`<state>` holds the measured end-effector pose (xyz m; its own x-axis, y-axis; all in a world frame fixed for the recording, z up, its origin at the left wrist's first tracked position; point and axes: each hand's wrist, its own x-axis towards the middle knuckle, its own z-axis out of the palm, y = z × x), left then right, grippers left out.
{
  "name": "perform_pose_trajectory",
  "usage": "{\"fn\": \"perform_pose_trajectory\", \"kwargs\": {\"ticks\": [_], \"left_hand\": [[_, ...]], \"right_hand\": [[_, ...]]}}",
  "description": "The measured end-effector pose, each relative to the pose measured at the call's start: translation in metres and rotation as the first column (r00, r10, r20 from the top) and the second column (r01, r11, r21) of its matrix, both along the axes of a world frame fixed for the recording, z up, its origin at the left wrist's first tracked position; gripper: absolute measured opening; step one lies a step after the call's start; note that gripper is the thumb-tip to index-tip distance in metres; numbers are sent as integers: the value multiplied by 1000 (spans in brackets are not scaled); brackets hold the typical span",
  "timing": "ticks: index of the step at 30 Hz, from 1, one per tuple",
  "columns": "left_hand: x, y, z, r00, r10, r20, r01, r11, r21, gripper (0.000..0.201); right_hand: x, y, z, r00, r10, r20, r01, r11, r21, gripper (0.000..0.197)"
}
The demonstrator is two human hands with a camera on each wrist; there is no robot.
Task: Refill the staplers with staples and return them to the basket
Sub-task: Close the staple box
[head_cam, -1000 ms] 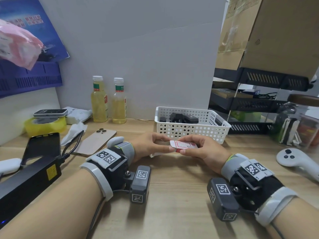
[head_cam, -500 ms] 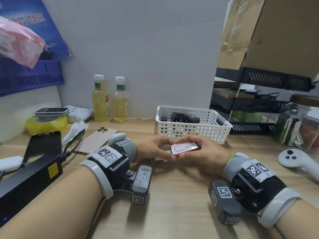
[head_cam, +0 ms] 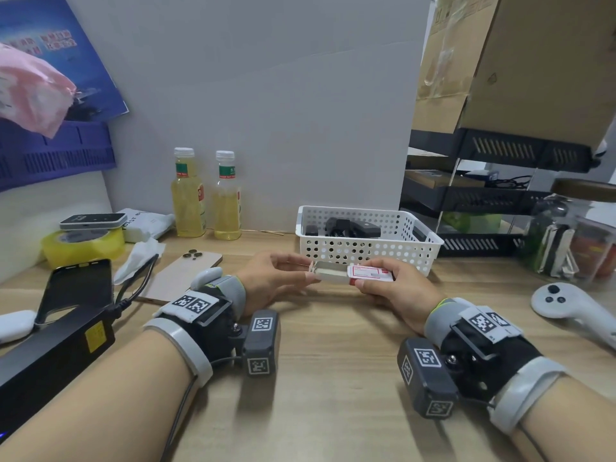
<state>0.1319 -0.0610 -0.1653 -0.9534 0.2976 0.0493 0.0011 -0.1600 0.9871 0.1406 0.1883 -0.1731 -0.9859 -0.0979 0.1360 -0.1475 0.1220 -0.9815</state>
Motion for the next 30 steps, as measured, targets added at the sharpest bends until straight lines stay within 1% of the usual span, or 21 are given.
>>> {"fn": "perform_pose_trajectory", "kwargs": {"ticks": [1,3,6,9,12,16,19,22,24,28,30], "left_hand": [[0,0,1,1000,4,-7,-4,1000,5,54],[1,1,1,1000,8,-17,-8,1000,13,51],[3,6,3,999,-21,-34,20,999,-32,48],[5,12,3,999,-45,-27,43,997,-65,46],[8,17,4,997,-61,-53,54,991,-121,44],[12,24,7,994,-63,-87,49,987,-156,34],[15,29,9,992,-60,-111,43,988,-146,30],[15,30,10,991,-50,-121,36,992,-117,33],[15,30,11,992,-42,-117,32,996,-85,34],[14,30,12,991,-34,-128,30,999,-37,34],[14,31,12,992,-41,-120,43,999,9,33]], "right_hand": [[1,0,1,1000,3,-2,-3,1000,0,39],[3,-2,2,1000,20,-13,-20,1000,11,33],[7,-5,5,998,50,-41,-48,997,52,28],[9,-8,6,997,61,-54,-56,994,91,28],[11,-11,7,995,75,-64,-67,990,121,30],[14,-16,7,992,95,-82,-84,987,137,29],[17,-19,9,990,114,-88,-101,985,142,27],[19,-22,10,988,135,-69,-126,984,124,26],[19,-24,10,988,149,-47,-143,984,110,25],[19,-29,10,981,192,29,-193,981,19,26],[19,-30,9,977,208,41,-209,978,21,29]]}}
